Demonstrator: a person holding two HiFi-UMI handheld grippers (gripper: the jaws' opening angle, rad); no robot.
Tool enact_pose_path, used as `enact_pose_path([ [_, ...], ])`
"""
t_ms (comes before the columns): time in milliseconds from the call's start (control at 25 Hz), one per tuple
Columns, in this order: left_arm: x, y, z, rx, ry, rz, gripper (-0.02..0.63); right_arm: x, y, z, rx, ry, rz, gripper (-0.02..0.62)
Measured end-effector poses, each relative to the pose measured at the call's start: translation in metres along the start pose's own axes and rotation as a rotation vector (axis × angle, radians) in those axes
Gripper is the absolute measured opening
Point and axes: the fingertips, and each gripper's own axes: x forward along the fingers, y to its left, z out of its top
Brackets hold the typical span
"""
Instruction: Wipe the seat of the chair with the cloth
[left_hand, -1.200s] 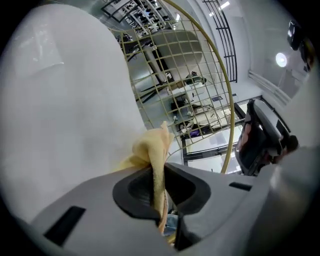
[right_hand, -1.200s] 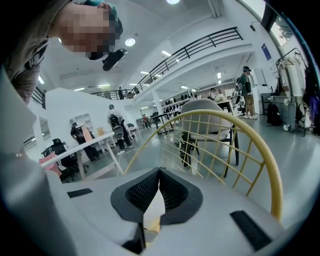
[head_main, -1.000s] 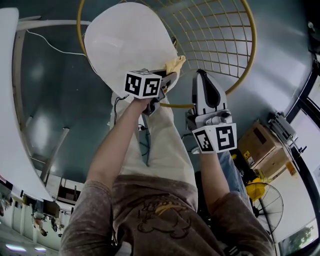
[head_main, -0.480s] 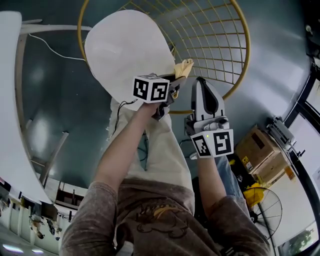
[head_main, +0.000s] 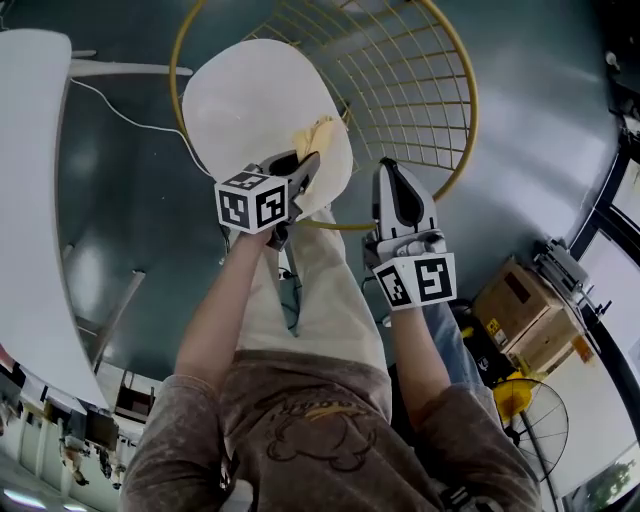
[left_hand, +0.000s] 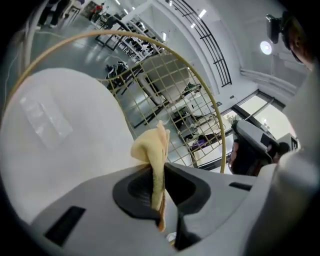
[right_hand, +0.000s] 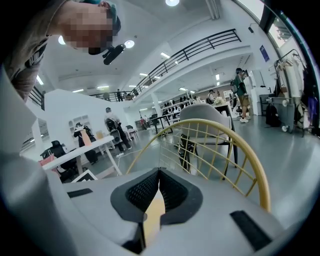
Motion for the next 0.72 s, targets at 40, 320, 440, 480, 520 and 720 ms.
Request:
enact_pose_path([
  [40, -0.010, 0.003, 0.005, 0.018, -0.020, 0.024, 0.046, 0.000, 0.002, 0.002, 0.001, 0.001, 0.003, 0.025],
  [320, -0.085, -0.022, 0.045, 0.157, -0.145, 0.122, 0.046, -0.002, 0.024, 0.020, -0.009, 0.011, 0.052, 0.025],
  [440, -0.115, -0.042, 0.061, 0.206, -0.184, 0.142, 0.046, -0.006, 0.034, 0.036, -0.010, 0.010, 0.068, 0.025],
  [480, -0.125, -0.046, 0.068, 0.208, -0.200, 0.144, 0.046, -0.005, 0.038, 0.043, -0.006, 0.007, 0.074, 0.025],
  [520, -0.134, -0.049, 0.076, 0.209, -0.215, 0.146, 0.046, -0.003, 0.043, 0.049, -0.002, 0.002, 0.082, 0.025],
  [720, -0.195, -0.080, 0.096, 0.251, -0.302, 0.192, 0.046, -0.019, 0.079, 0.079, -0.024, -0.022, 0.133, 0.025],
])
